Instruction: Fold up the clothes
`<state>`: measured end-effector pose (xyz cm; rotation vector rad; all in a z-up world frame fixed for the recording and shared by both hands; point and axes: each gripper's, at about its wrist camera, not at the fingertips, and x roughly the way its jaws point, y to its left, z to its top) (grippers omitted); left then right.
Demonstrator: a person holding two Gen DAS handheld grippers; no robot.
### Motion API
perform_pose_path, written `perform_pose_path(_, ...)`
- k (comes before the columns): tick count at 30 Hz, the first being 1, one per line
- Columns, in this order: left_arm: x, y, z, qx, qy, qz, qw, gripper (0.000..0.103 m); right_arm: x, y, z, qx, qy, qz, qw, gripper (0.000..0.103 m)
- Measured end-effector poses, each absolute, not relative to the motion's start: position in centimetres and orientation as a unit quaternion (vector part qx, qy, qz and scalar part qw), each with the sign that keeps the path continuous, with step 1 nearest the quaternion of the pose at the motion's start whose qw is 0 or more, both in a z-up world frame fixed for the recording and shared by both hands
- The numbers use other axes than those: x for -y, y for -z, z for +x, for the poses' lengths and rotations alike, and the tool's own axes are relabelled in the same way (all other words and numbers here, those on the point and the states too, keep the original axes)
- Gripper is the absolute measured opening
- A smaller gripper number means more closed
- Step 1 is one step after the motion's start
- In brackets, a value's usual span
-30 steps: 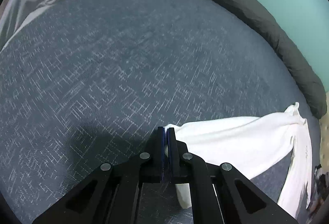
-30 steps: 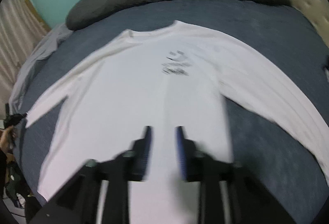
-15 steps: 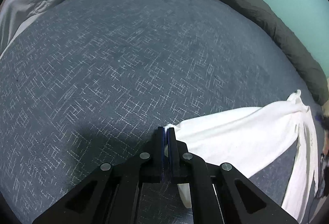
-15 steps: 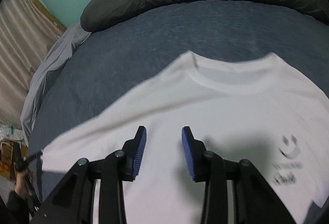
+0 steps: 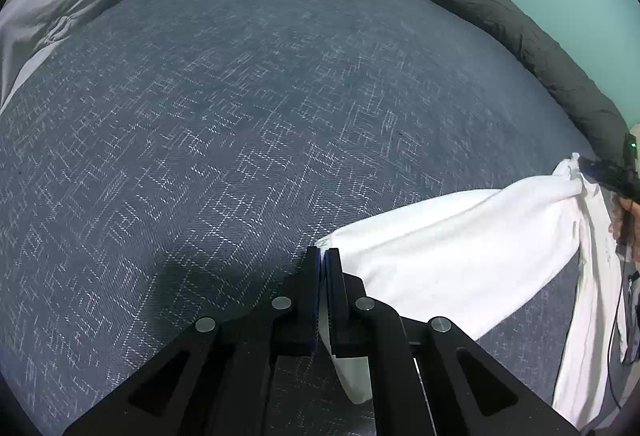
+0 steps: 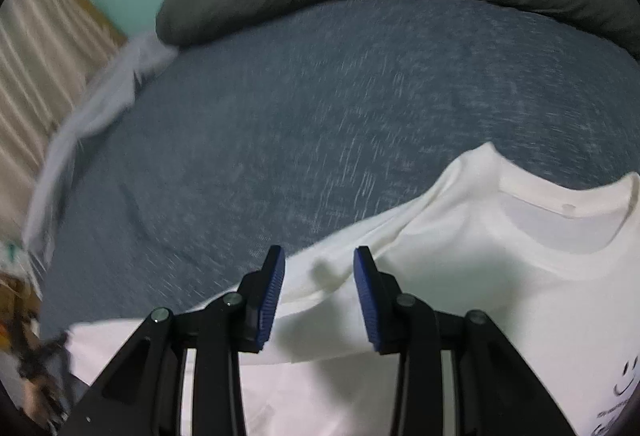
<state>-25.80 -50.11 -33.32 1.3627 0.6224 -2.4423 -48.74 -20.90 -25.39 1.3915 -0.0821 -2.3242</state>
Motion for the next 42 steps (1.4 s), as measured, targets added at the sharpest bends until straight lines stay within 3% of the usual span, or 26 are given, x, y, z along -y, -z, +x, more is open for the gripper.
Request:
perform_pose_path(6,50.1,33.6,-26.6,-0.215,0.846,0.47,0.135,0.003,22.8,27.1,-49.5,-0.039,0.834,0.514,0.199,0.036)
perform_pose_path(10,50.1,33.8,-27.2,-0.214,0.846,0.469,0.134,0.003,23.4,27.9,-50.0,-0.044,0.832,0.515,0.202,0.01)
perform_pose_path(13,50.1,33.8,-27.6,-0.213,0.847,0.469,0.132,0.003,23.7,27.8,-49.9,-0.05,0.837,0.501,0.213,0.004)
perform_pose_path(22,50.4,34.0,-28.6,-0.217,0.849,0.462,0.133,0.003,24.1,24.0,-51.2,-0.056,0.868,0.438,0.228,0.003)
perform_pose_path(28,50.9,34.1,-29.2,-0.221,0.85,0.459,0.134,0.003,26.1,24.7,-53.5,-0.073,0.868,0.443,0.211,0.003)
perform_pose_path(42,51.4,34.2,-31.7,-0.226,0.847,0.463,0.132,0.003,24.2,26.2,-57.0,0.049,0.865,0.461,0.191,0.008)
